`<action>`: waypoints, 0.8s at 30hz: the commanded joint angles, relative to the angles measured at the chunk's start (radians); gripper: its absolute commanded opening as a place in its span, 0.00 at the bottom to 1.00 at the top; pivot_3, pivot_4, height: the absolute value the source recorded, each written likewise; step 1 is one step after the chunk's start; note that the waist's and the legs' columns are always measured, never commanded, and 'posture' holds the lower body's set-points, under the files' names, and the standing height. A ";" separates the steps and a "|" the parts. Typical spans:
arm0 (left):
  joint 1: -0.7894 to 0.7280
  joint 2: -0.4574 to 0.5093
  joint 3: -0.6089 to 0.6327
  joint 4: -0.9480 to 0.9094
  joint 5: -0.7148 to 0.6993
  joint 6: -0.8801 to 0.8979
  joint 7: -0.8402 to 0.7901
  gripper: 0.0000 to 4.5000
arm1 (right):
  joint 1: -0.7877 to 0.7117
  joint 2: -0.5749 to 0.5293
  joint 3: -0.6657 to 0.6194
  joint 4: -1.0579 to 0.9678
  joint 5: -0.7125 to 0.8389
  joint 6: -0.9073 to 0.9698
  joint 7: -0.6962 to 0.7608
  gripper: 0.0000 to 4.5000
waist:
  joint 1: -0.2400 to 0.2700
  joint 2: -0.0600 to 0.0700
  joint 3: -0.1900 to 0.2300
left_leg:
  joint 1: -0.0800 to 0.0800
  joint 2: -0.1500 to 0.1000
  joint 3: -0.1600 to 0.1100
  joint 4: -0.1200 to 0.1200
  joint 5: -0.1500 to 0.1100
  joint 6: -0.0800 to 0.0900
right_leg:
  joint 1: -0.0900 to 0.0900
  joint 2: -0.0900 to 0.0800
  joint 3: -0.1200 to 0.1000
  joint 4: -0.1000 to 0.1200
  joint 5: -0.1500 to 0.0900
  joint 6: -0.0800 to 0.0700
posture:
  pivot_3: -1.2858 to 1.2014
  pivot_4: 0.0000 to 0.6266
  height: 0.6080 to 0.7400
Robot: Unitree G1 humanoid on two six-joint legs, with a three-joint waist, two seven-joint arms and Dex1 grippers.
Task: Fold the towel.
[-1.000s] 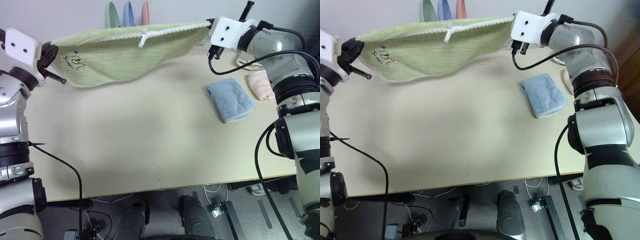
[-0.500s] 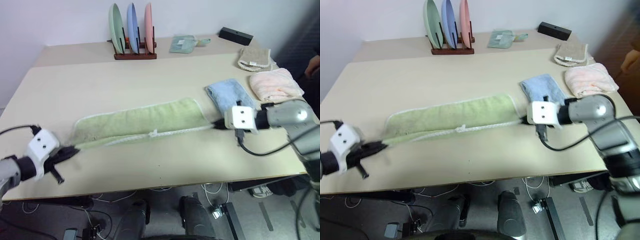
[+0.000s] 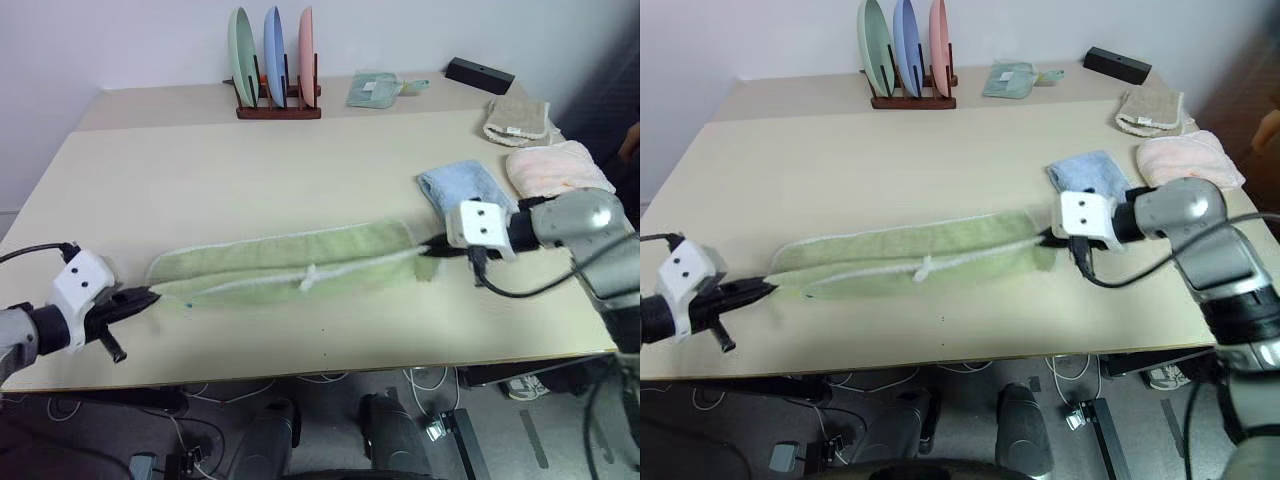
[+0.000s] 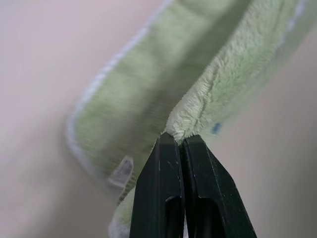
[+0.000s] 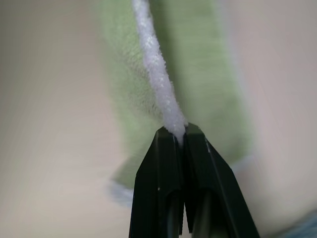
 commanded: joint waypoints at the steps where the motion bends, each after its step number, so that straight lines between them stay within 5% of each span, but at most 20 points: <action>1: -0.103 0.001 -0.076 0.133 0.078 -0.091 0.040 0.00 | -0.121 0.080 0.043 0.216 -0.104 -0.131 -0.056 0.01 | 0.000 -0.001 0.000 | 0.000 0.000 0.000 0.000 0.000 0.000 | 0.000 0.000 0.000 0.000 0.000 0.000 | 0.52 0.24 1.00; 9: -0.272 -0.034 -0.208 0.342 0.151 -0.207 0.058 0.00 | -0.264 0.213 0.080 0.574 -0.207 -0.318 -0.134 0.01 | -0.003 -0.001 0.000 | -0.001 -0.001 -0.001 -0.001 0.000 0.000 | -0.002 0.000 0.000 0.000 0.003 0.002 | 0.52 0.24 1.00; 20: -0.305 -0.073 -0.211 0.403 0.131 -0.188 0.088 0.00 | -0.296 0.240 0.059 0.692 -0.242 -0.389 -0.187 0.01 | -0.007 -0.001 0.000 | 0.000 -0.001 0.000 -0.001 0.000 0.000 | -0.002 0.001 0.002 0.001 0.003 0.002 | 0.52 0.24 1.00; 24: -0.311 -0.081 -0.188 0.408 0.128 -0.182 0.122 0.29 | -0.309 0.243 0.048 0.707 -0.249 -0.395 -0.242 0.28 | -0.008 -0.001 0.000 | 0.000 -0.001 0.000 -0.001 0.000 0.000 | -0.002 0.002 0.002 0.001 0.003 0.002 | 0.52 0.24 1.00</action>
